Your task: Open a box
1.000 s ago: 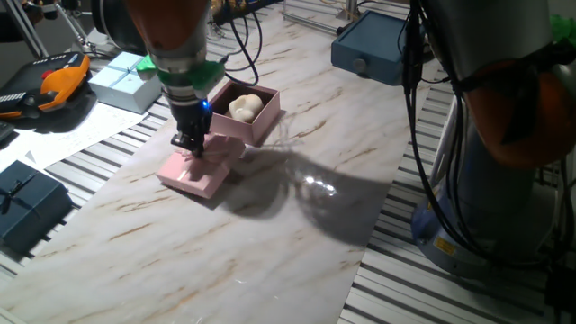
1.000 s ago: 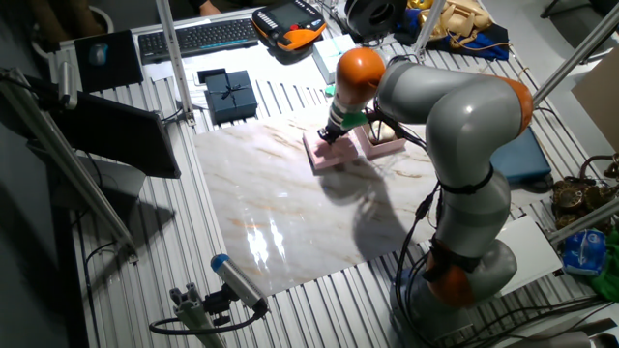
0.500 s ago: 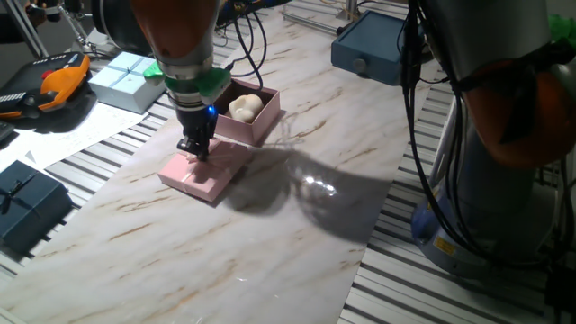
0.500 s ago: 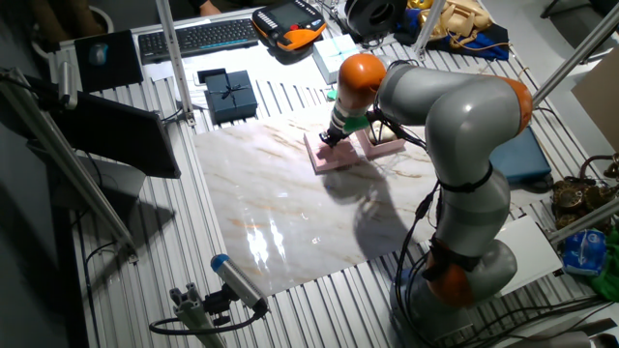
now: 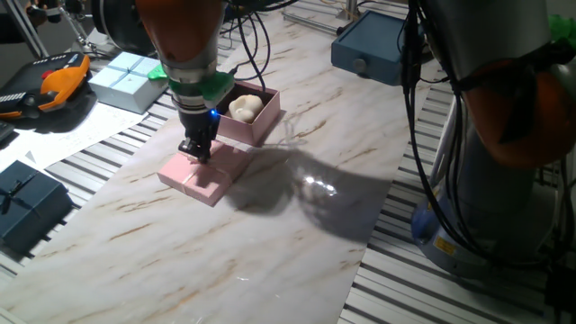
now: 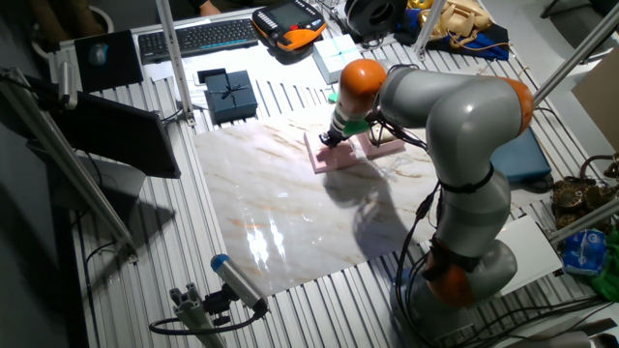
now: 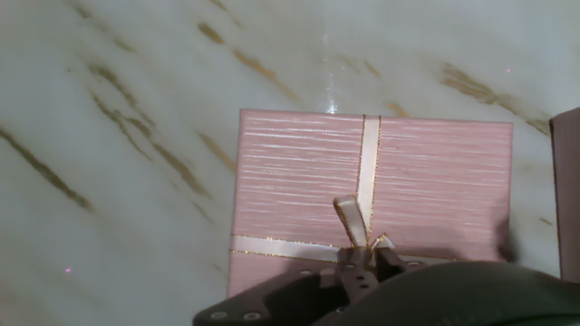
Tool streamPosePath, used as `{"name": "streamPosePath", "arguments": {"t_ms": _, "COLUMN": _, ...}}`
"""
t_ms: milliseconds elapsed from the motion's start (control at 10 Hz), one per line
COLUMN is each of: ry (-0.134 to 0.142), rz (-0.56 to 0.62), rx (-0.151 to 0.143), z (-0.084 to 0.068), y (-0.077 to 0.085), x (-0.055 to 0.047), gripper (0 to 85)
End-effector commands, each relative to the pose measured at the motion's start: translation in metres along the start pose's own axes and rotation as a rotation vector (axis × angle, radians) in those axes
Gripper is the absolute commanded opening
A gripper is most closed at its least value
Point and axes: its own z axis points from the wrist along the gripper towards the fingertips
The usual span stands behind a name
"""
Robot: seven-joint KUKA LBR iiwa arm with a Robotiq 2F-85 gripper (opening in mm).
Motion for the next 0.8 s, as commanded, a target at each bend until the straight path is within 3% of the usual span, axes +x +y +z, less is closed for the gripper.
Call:
{"name": "streamPosePath", "arguments": {"t_ms": 0, "ry": -0.001, "rz": 0.004, "rx": -0.001, "z": 0.000, "y": 0.001, "x": 0.000, "gripper": 34.0}}
{"name": "streamPosePath", "arguments": {"t_ms": 200, "ry": -0.003, "rz": 0.017, "rx": 0.008, "z": -0.010, "y": 0.001, "x": -0.001, "gripper": 34.0}}
{"name": "streamPosePath", "arguments": {"t_ms": 500, "ry": 0.030, "rz": 0.024, "rx": 0.014, "z": -0.040, "y": 0.003, "x": -0.007, "gripper": 34.0}}
{"name": "streamPosePath", "arguments": {"t_ms": 600, "ry": 0.040, "rz": 0.020, "rx": 0.014, "z": -0.048, "y": 0.001, "x": -0.009, "gripper": 17.0}}
{"name": "streamPosePath", "arguments": {"t_ms": 700, "ry": 0.048, "rz": 0.013, "rx": 0.014, "z": -0.056, "y": -0.001, "x": -0.012, "gripper": 17.0}}
